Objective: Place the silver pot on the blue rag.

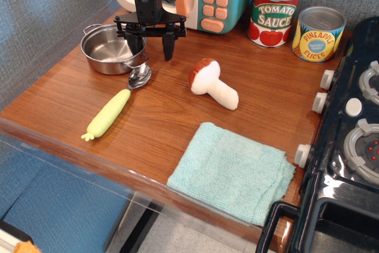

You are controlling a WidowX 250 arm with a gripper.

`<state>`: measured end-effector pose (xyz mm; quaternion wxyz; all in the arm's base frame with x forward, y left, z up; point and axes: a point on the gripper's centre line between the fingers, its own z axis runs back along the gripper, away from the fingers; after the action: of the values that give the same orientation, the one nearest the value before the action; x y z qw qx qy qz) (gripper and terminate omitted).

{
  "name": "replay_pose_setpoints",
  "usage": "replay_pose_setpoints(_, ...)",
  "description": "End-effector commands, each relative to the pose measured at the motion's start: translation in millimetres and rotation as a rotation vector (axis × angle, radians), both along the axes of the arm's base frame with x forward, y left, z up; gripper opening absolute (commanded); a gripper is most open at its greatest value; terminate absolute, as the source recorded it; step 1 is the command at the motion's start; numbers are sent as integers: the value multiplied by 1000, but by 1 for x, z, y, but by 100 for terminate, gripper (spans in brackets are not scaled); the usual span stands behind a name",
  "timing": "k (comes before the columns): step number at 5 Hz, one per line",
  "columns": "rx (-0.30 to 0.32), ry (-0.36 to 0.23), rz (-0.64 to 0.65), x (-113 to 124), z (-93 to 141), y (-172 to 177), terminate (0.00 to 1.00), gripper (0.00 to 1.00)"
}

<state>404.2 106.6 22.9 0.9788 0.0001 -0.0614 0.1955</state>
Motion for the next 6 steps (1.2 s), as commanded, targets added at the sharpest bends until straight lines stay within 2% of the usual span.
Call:
replay_pose_setpoints(1, 40, -81, 10, 0, 35, 7, 0, 0)
replay_pose_setpoints(2, 70, -114, -14, 2, 53, 7, 0, 0)
replay_pose_setpoints(3, 91, -189, -121, 0, 92, -19, 0, 0)
replay_pose_setpoints(4, 68, -218, -297, -22, 117, -68, 0, 0)
replay_pose_setpoints(6, 47, -161, -565, -93, 97, -159, 0, 0)
